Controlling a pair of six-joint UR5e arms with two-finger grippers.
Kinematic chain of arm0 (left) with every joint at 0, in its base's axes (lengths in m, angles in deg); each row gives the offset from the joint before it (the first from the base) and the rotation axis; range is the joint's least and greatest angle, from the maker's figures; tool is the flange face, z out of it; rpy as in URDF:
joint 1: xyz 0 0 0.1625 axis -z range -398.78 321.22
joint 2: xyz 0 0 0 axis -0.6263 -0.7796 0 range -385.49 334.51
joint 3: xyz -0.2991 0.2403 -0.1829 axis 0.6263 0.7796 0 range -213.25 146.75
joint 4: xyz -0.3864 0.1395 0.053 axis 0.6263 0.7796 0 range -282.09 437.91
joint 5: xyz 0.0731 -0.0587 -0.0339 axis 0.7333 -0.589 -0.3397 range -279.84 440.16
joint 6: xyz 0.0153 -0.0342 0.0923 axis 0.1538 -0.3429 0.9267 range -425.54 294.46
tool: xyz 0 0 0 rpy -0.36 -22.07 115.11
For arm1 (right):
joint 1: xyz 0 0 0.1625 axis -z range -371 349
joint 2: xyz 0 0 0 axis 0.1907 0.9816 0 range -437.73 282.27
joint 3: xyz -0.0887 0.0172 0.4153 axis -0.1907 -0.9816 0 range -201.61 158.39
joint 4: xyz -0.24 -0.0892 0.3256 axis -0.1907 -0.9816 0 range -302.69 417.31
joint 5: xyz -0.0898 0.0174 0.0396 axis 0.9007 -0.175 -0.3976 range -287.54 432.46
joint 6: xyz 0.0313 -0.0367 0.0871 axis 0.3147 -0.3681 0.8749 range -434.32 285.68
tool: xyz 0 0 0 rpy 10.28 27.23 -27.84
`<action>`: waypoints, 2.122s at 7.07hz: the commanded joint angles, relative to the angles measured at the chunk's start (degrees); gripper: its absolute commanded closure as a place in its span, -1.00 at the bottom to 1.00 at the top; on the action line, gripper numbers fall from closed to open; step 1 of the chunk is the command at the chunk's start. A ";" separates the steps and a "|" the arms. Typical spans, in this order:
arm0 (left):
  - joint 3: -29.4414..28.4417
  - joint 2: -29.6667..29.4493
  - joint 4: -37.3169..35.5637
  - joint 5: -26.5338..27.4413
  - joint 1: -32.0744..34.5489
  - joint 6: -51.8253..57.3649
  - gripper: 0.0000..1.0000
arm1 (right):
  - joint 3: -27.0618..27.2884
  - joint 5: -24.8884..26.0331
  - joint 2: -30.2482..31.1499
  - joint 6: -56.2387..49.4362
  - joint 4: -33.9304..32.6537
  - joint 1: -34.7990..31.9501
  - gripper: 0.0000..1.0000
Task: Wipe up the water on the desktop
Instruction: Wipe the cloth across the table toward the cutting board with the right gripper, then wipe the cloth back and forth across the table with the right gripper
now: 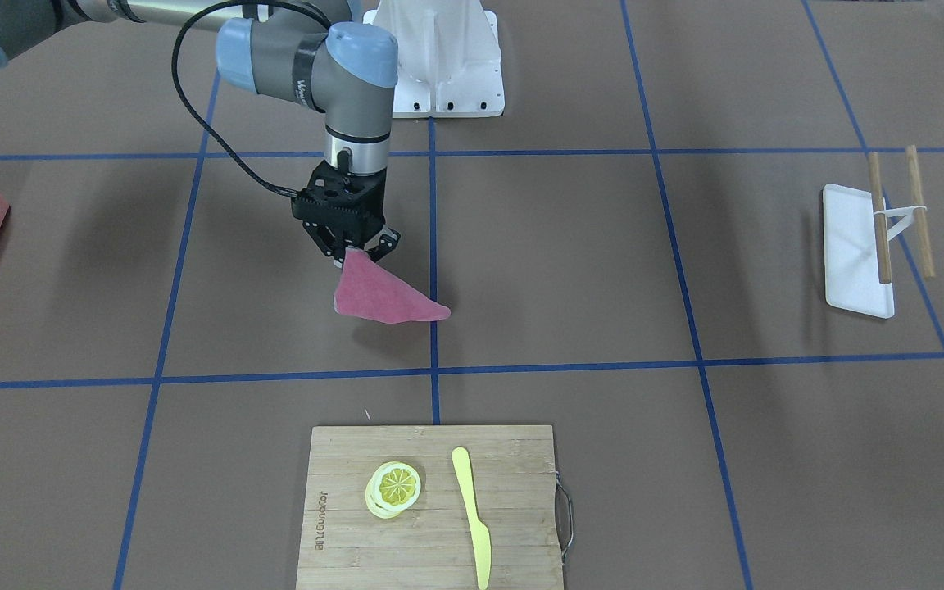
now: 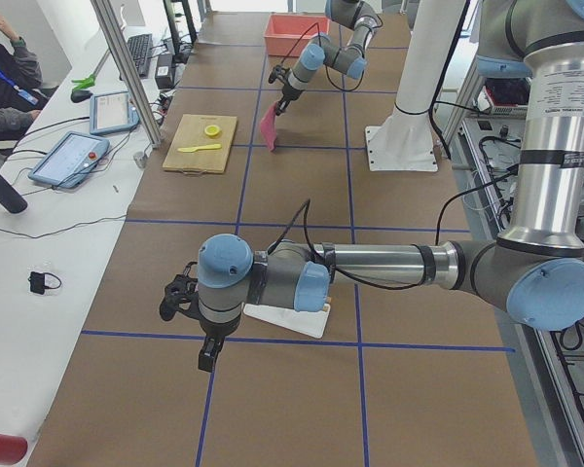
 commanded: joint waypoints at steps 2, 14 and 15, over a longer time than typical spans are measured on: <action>0.12 -0.11 0.18 0.00 -0.16 -0.36 -0.97 | 12.33 -0.09 9.62 -4.73 -13.94 1.86 1.00; 0.03 -0.02 0.44 0.00 -0.16 -0.36 -0.97 | 3.22 1.67 0.46 1.27 -4.48 3.06 1.00; 0.03 -0.02 0.44 0.00 -0.16 -0.36 -0.97 | 1.03 1.93 -4.37 5.94 -4.31 5.18 1.00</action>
